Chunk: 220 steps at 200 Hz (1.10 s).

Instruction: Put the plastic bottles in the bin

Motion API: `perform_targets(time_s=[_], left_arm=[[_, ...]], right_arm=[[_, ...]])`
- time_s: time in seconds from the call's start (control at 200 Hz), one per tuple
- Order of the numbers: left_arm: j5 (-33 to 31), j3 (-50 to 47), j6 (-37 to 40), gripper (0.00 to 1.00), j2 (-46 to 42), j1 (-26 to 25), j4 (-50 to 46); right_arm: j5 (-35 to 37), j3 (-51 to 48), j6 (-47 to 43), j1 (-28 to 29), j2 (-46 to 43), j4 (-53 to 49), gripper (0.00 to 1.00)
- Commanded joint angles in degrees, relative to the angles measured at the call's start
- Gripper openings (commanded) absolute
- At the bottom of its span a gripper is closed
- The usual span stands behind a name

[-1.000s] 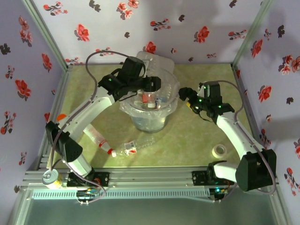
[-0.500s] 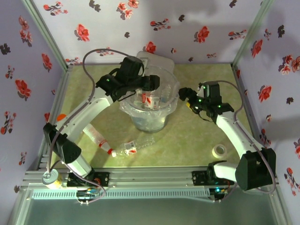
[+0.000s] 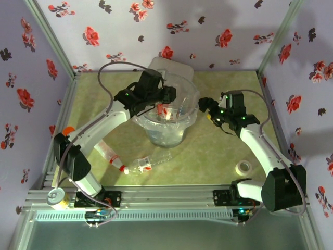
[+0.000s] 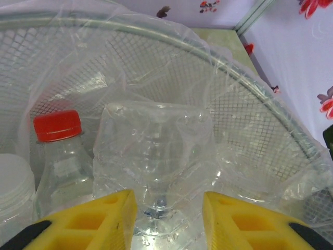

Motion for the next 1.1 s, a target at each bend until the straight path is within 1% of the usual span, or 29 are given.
perform_targets(time_s=[0.0, 0.08, 0.205, 0.39, 0.485, 0.6, 0.685, 0.83, 0.895, 0.99, 1.05, 1.095], left_arm=[[3.8, -3.2, -2.3, 0.40, -1.3, -2.0, -3.7], [2.8, -2.1, -1.1, 0.41, -2.4, -2.0, -4.4], [1.7, 0.7, 2.2, 0.53, -3.9, -1.6, -5.7], [1.5, 0.0, 6.3, 0.63, -8.2, -0.8, -4.2], [1.3, -1.0, 9.5, 0.67, -11.4, -0.2, -4.3], [1.3, 0.0, 14.1, 0.70, -15.5, 1.1, -8.4], [1.3, -0.8, 15.9, 0.72, -19.4, 2.7, -11.9], [1.3, -5.4, 14.8, 0.73, -26.4, 8.2, -18.5], [1.3, -8.2, 14.2, 0.74, -28.9, 9.7, -23.4], [1.3, -14.8, 11.2, 0.79, -33.3, 10.5, -30.6], [2.1, -20.8, 8.9, 0.83, -37.2, 10.5, -31.6], [4.1, -25.5, 7.4, 0.85, -40.2, 10.5, -30.9]], right_arm=[[-0.1, 0.9, -1.5, 0.6, -0.4, -0.1, 0.90], [-0.4, 1.0, -1.4, 0.6, -0.3, 0.0, 0.90], [-0.1, 0.9, -1.3, 0.6, -0.7, 0.0, 0.90], [0.5, 0.3, -1.7, 0.5, -1.8, -0.7, 0.90], [0.5, 0.3, -1.8, 0.5, -1.7, -1.0, 0.90], [0.6, 0.8, -2.1, 0.4, -1.4, -1.4, 0.90], [0.6, 0.9, -1.9, 0.5, -1.1, -1.1, 0.90], [0.3, 0.9, -1.5, 0.5, -0.2, -0.2, 0.90], [0.5, 1.1, -1.8, 0.5, 0.0, -0.4, 0.90], [1.8, 1.5, -2.5, 0.4, -0.1, -1.3, 0.90], [2.3, 1.4, -2.6, 0.4, 0.1, -1.2, 0.90], [2.3, 1.5, -2.6, 0.3, 0.7, -0.9, 0.90]])
